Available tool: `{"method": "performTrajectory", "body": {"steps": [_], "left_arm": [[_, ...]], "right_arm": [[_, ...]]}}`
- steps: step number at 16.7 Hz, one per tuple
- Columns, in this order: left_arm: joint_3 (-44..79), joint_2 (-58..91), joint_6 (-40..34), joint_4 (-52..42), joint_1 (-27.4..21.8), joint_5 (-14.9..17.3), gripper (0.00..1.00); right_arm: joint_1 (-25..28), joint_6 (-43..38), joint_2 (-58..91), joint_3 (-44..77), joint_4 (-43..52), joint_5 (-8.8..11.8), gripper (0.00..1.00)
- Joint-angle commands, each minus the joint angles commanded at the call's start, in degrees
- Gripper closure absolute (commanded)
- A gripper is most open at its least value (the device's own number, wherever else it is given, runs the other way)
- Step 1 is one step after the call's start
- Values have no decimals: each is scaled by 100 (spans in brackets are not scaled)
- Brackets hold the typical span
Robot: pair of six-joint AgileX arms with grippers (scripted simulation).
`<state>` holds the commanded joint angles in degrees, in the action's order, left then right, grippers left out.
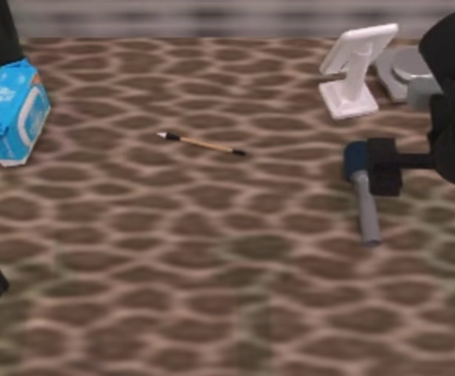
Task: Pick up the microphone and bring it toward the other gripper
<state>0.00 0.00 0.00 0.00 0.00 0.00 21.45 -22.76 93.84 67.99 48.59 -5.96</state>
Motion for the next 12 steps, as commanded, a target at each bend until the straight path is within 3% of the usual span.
{"method": "performTrajectory", "body": {"steps": [6,12], "left_arm": [[0,0,0,0,0,0,0],[0,0,0,0,0,0,0]], "right_arm": [[481,-520,1848,1623,957,-118,0],[549,-594,2120,1868,1074,-136,0]]}}
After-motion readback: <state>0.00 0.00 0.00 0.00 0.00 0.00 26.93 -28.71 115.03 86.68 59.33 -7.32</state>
